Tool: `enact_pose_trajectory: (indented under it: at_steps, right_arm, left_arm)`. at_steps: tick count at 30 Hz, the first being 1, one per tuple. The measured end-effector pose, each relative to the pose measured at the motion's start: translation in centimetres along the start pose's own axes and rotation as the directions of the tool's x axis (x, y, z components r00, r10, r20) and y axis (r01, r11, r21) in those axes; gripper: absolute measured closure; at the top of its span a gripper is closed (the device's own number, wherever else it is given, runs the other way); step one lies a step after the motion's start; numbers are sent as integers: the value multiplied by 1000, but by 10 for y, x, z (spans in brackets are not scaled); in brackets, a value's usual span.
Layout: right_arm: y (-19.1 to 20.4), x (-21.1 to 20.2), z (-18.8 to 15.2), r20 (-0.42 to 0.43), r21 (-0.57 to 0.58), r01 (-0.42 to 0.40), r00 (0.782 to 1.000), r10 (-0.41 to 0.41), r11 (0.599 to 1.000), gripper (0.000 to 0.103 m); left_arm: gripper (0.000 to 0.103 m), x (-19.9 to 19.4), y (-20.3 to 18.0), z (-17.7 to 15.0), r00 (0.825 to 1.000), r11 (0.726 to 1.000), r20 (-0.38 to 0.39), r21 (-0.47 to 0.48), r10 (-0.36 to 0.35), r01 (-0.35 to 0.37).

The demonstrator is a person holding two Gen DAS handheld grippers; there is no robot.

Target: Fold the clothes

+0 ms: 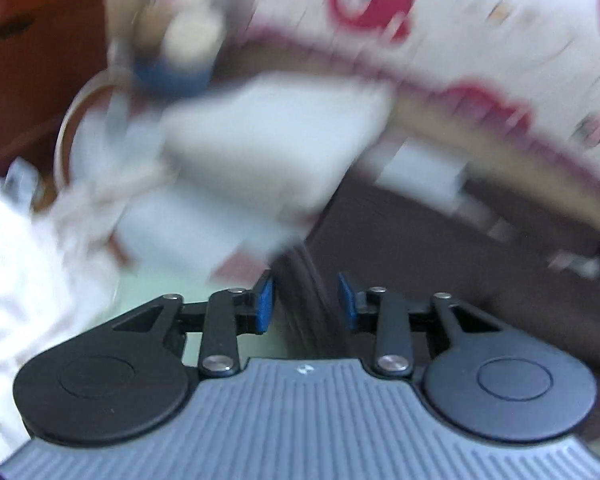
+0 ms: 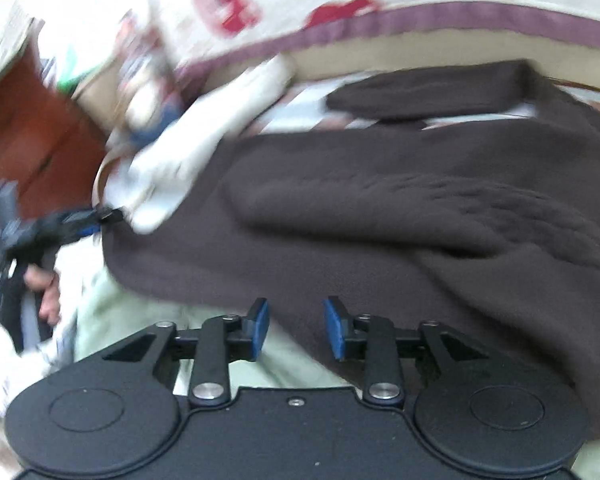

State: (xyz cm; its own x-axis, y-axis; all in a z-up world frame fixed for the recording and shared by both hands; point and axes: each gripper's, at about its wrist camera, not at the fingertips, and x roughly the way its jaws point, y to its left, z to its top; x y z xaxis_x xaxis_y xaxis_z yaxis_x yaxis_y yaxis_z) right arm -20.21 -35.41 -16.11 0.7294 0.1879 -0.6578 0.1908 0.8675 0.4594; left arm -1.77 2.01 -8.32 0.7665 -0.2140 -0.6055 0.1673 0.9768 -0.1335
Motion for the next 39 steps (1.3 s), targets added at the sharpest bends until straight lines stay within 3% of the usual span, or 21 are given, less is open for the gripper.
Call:
enact_pose_trajectory:
  at_steps: [1,3,5,8,12,15,18,19,22,24,25,26,27,29,31,32,33,35,37,39]
  right_arm:
    - [-5,-9,2,14,29,32,999,-32,999,61]
    - [-13,-22,4,5,47,121,993,-122,991,57]
    - [-19,-32,6,-24,36,227,974,-226,973,54]
    - [-29,-47,9,-64,14,379,924,-377,925,49]
    - [-28,-55,0,-85,-117,520,844,-530,846,48]
    - [-29,-54,-8,-108,-114,485,861,-496,867,45]
    - [-30,-37,-7,-152,-163,485,848,-507,859,45]
    - [-31,-30,-3,-169,-176,467,853,-494,867,45]
    - [-38,-5,11,-197,-210,441,855,-480,873,45]
    - [-44,12,14,-207,-257,476,823,-529,841,45]
    - [-48,20,13,-206,-269,487,814,-544,831,45]
    - [-53,25,12,-211,-250,486,817,-537,838,44]
    - [-58,29,11,-216,-224,481,824,-524,848,41]
    - [-71,23,12,-209,-133,452,857,-470,882,39]
    - [-82,12,16,-188,-48,424,885,-425,904,42]
    - [-86,5,17,-172,-5,408,899,-403,913,52]
    - [-92,0,18,-161,34,396,908,-387,917,75]
    - [-99,-11,19,-134,101,357,930,-343,929,88]
    - [-98,-21,19,-105,135,298,953,-286,945,90]
    - [-95,-21,17,-137,112,278,955,-263,954,89]
  left_arm:
    - [48,-1,-6,3,999,999,4,-1,-42,42]
    - [47,-3,-19,9,992,992,8,-4,-126,126]
    - [47,11,-35,11,975,976,-49,-18,-219,218]
    - [47,37,-61,9,928,939,-143,-62,-345,340]
    - [46,76,-87,-11,887,923,-257,-70,-384,379]
    - [46,98,-101,-25,849,910,-327,-114,-414,399]
    - [44,103,-107,-32,819,881,-325,-172,-473,440]
    - [39,105,-112,-34,810,872,-323,-168,-490,460]
    - [35,119,-127,-35,810,879,-351,-101,-469,465]
    - [38,131,-133,-35,812,878,-352,-73,-466,472]
    - [58,137,-136,-34,814,877,-351,-51,-463,477]
    - [74,141,-141,-30,828,883,-355,13,-435,469]
    - [86,141,-146,-25,854,888,-338,98,-395,450]
    - [87,132,-147,-9,885,890,-264,151,-383,430]
    - [87,113,-149,15,897,883,-174,177,-407,435]
    - [87,102,-152,28,903,881,-118,201,-412,428]
    - [87,92,-154,41,906,879,-64,223,-418,421]
    - [87,84,-156,61,902,881,-13,210,-432,424]
    - [87,83,-156,77,897,885,12,173,-441,433]
    - [84,104,-153,72,914,901,-49,152,-403,406]
